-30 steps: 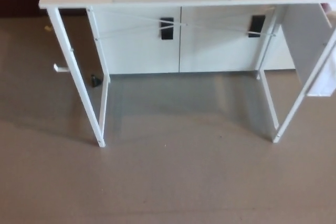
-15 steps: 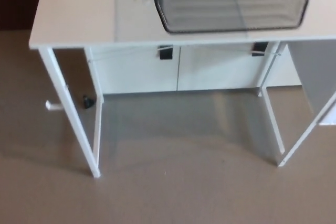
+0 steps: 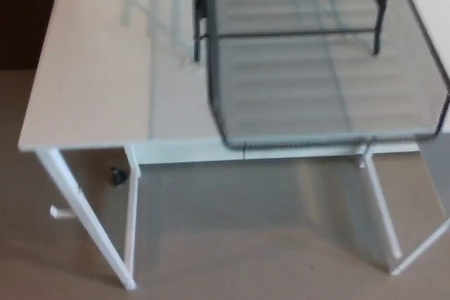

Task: The robot walk towards a table in front and then pushes a layer of a file tray back to its original position using its right hand

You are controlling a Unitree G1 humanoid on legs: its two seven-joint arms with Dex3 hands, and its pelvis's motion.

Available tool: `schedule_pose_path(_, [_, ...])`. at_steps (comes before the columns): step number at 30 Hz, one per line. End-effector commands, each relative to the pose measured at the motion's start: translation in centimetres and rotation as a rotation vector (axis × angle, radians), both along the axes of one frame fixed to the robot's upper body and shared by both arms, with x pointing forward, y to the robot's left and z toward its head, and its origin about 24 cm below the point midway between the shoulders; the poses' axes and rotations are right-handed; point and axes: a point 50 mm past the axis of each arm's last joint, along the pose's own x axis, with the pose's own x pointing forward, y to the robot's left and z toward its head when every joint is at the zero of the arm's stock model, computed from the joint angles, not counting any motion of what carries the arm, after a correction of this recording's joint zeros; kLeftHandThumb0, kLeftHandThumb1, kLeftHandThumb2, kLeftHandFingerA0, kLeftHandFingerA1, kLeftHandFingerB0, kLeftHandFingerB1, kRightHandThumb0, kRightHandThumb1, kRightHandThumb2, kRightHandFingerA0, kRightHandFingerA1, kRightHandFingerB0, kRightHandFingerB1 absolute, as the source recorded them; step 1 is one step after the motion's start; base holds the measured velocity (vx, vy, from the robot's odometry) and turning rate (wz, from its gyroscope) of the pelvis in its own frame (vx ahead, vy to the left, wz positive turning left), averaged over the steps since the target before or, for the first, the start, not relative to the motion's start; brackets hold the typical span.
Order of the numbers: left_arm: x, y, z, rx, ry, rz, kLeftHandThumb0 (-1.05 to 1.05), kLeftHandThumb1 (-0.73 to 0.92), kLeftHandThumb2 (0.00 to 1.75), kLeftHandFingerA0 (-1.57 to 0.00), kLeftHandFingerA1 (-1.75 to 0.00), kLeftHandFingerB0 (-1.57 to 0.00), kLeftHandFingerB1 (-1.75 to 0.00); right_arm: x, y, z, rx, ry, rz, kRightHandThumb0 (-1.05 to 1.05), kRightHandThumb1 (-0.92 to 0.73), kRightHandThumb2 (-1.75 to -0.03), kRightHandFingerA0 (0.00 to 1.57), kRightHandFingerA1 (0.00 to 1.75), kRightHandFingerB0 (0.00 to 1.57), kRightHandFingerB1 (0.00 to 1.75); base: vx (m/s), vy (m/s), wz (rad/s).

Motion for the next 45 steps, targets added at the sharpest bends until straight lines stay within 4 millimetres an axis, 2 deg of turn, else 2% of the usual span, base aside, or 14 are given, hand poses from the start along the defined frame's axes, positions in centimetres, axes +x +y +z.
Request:
schedule_pose_path(1, [-0.6, 0.3, 0.1, 0.010, 0.022, -0.004, -0.25, 0.64, 0.59, -0.55, -0.42, -0.44, -0.38, -0.5, -0.2, -0.1, -0.023, 0.025, 0.008, -0.39, -0.66, -0.60, 0.63, 0.49, 0.46, 0.39, 0.38, -0.062, -0.03])
schedule_pose_path(14, [-0.5, 0.2, 0.1, 0.006, 0.028, -0.010, -0.23, 0.65, 0.60, -0.54, -0.42, -0.44, -0.39, -0.5, -0.3, -0.1, -0.024, 0.022, 0.021, -0.40, -0.65, -0.59, 0.62, 0.47, 0.44, 0.39, 0.27, 0.090, -0.17])
schedule_pose_path(17, [-0.8, -0.5, 0.1, -0.030, 0.047, -0.048, -0.24, 0.64, 0.60, -0.52, -0.42, -0.43, -0.39, -0.8, -0.3, -0.2, -0.033, 0.030, 0.021, -0.40, -0.66, -0.60, 0.65, 0.50, 0.46, 0.39, 0.11, 0.128, 0.00])
schedule_pose_path(22, [-1.2, -1.4, -0.2, -0.026, 0.073, -0.105, -0.24, 0.65, 0.59, -0.51, -0.41, -0.44, -0.38, -0.9, -0.1, -0.2, -0.021, 0.033, 0.022, -0.40, -0.65, -0.59, 0.61, 0.46, 0.45, 0.38, 0.00, 0.000, 0.00])
schedule_pose_path(23, [-1.3, -1.7, -0.3, -0.006, 0.106, -0.165, -0.28, 0.68, 0.60, -0.49, -0.39, -0.44, -0.37, -1.0, 0.0, -0.2, -0.016, 0.030, 0.023, -0.38, -0.65, -0.59, 0.61, 0.46, 0.45, 0.39, 0.00, 0.000, 0.00])
schedule_pose_path(24, [-1.3, -1.8, -0.3, 0.008, 0.125, -0.180, -0.35, 0.53, 0.78, -0.45, -0.51, -0.37, -0.47, -1.0, 0.0, -0.2, -0.019, 0.029, 0.028, -0.39, -0.66, -0.59, 0.62, 0.48, 0.45, 0.39, 0.00, 0.000, 0.00])
schedule_pose_path(31, [-1.6, -2.5, -0.3, 0.014, 0.232, -0.338, -0.38, 0.56, 0.80, -0.41, -0.50, -0.36, -0.47, -0.9, 0.1, -0.1, -0.017, 0.024, 0.034, -0.39, -0.66, -0.59, 0.60, 0.47, 0.44, 0.39, -0.02, -0.166, 0.04])
schedule_pose_path(37, [-1.4, -3.7, 0.0, -0.014, 0.216, -0.309, -0.36, 0.57, 0.80, -0.41, -0.50, -0.35, -0.47, -0.5, 0.1, 0.0, -0.022, 0.013, 0.045, -0.38, -0.66, -0.59, 0.59, 0.46, 0.44, 0.39, -0.02, -0.004, -0.05])
schedule_pose_path(45, [-0.7, -4.3, 0.3, -0.027, 0.163, -0.204, -0.33, 0.54, 0.79, -0.44, -0.51, -0.37, -0.48, 0.0, 0.5, 0.3, -0.030, -0.018, 0.075, -0.40, -0.67, -0.60, 0.60, 0.47, 0.44, 0.38, -0.07, 0.126, 0.06])
